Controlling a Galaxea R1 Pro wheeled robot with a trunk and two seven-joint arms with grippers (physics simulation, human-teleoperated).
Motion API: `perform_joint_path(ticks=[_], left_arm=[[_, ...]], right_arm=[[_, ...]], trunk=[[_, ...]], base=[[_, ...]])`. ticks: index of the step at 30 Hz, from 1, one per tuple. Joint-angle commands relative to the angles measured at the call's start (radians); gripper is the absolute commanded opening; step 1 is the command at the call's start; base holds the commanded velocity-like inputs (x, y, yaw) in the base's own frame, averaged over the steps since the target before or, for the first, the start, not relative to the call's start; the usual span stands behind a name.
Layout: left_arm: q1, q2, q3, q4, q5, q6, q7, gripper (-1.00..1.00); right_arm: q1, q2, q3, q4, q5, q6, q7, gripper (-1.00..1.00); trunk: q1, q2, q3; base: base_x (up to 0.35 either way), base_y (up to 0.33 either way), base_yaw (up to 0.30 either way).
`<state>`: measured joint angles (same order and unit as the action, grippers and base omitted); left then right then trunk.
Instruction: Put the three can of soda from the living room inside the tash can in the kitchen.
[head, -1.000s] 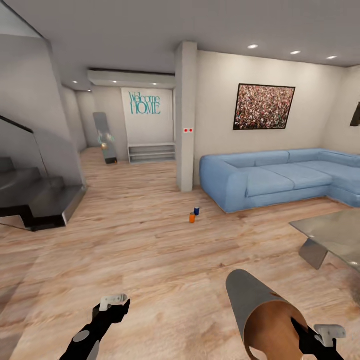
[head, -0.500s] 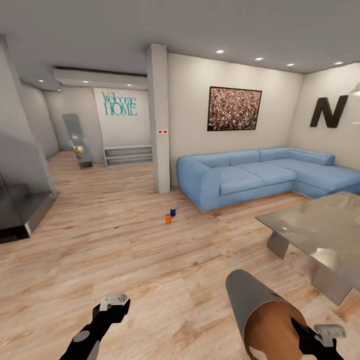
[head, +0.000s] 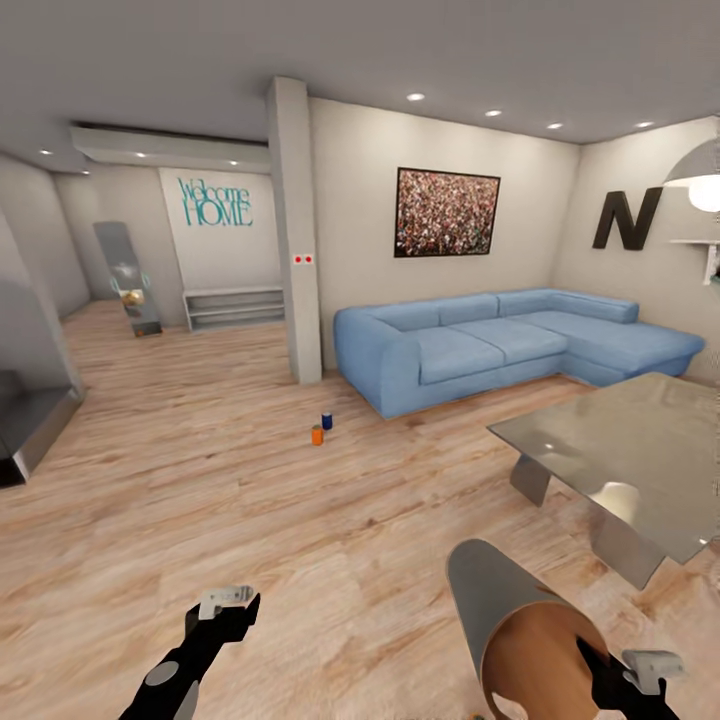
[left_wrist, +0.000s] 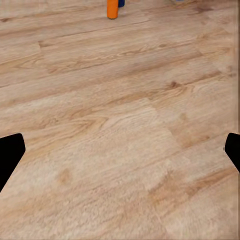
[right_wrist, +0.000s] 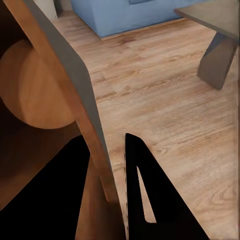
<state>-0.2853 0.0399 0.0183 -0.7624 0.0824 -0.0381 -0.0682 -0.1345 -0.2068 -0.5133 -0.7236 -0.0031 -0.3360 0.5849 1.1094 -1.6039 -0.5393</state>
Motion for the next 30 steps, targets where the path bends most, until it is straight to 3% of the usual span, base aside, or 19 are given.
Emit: perform_joint_path(ticks=[1, 18, 30], left_arm=[[0.0, 0.0, 0.0, 0.0, 0.0, 0.0, 0.0, 1.0], [0.0, 0.0, -0.001, 0.0, -0.001, 0.0, 0.0, 1.0], [0.0, 0.0, -0.001, 0.0, -0.001, 0.001, 0.001, 1.0]], right_arm=[[-0.001, 0.0, -0.002, -0.002, -0.009, 0.0, 0.008, -1.0], [-0.001, 0.0, -0.005, -0.002, -0.009, 0.0, 0.001, -1.0], [-0.001, 0.0, -0.007, -0.002, -0.01, 0.0, 0.001, -1.0]], trunk=[[0.0, 0.0, -0.001], [0.0, 0.0, -0.023], [0.0, 0.0, -0.038]], base=[[0.0, -0.002, -0.143], [0.0, -0.01, -0.154], [0.0, -0.238, -0.158]])
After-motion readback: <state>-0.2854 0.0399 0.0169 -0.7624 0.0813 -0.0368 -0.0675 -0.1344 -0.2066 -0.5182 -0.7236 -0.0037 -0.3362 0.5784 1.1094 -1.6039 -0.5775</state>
